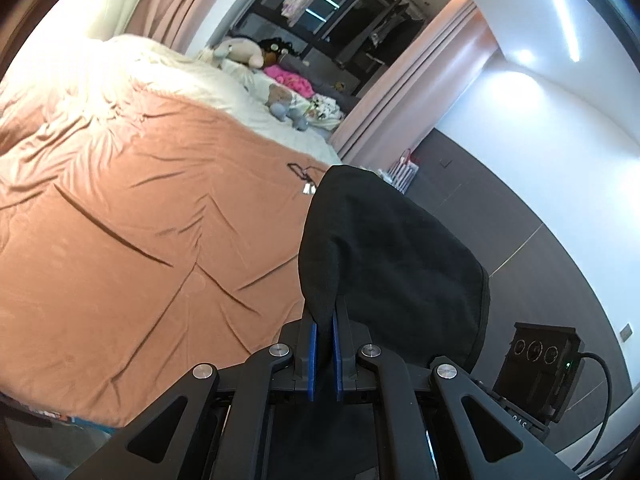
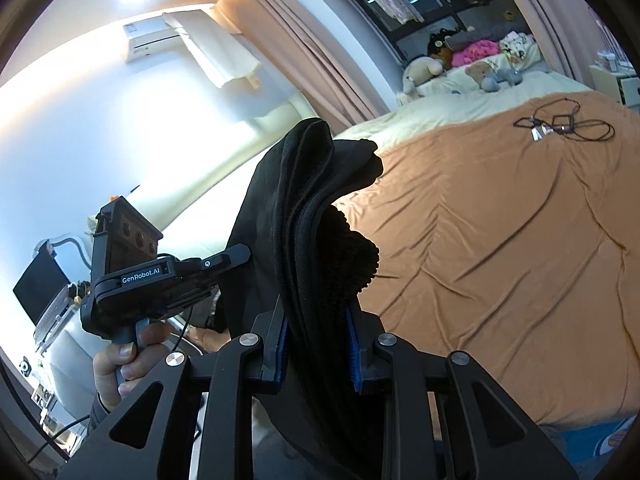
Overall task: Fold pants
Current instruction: 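Lift the black pants strip with both grippers and carry it toward the headboard, then lower the pants onto the folded black clothes stack beside the headboard, then open both grippers and press the pants flat onto the stack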
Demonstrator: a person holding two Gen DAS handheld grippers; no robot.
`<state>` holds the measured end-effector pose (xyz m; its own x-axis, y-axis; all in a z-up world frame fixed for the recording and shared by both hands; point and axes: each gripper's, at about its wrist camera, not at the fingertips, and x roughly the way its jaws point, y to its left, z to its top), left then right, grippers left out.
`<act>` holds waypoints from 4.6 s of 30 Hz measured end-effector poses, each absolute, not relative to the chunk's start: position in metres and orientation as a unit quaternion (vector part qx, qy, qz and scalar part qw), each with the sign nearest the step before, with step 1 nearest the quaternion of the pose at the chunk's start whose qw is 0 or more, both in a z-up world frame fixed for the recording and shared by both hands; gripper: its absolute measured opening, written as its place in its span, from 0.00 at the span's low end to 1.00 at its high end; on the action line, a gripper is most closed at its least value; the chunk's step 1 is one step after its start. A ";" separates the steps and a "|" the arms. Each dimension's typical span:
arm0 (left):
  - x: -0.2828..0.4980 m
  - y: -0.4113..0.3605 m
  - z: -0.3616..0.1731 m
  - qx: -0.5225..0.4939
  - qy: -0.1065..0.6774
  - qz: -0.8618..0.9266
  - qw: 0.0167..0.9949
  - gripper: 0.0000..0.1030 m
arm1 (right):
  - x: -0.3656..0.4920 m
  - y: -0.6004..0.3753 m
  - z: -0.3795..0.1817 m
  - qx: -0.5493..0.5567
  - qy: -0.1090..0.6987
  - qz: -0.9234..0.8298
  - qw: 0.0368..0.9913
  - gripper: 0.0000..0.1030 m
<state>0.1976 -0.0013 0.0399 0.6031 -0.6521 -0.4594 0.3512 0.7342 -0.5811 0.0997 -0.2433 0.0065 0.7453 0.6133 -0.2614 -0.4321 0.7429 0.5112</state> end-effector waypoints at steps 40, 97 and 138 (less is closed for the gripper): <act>0.151 0.228 0.094 -0.259 0.244 -0.186 0.916 0.06 | 0.200 -0.112 0.038 0.109 0.211 0.400 0.885 0.20; 0.289 0.591 0.012 -0.297 0.279 0.106 0.907 0.06 | 0.484 0.227 -0.037 0.098 0.329 0.529 0.776 0.20; 0.311 0.543 -0.056 -0.292 0.334 0.138 0.885 0.34 | 0.559 0.240 -0.032 0.064 0.348 0.531 0.770 0.34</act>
<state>0.3107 0.5435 -0.0560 0.7383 0.0495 -0.6727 -0.4401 0.7911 -0.4248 0.5586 0.2395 -0.0321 0.1948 0.8620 -0.4681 -0.7735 0.4284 0.4670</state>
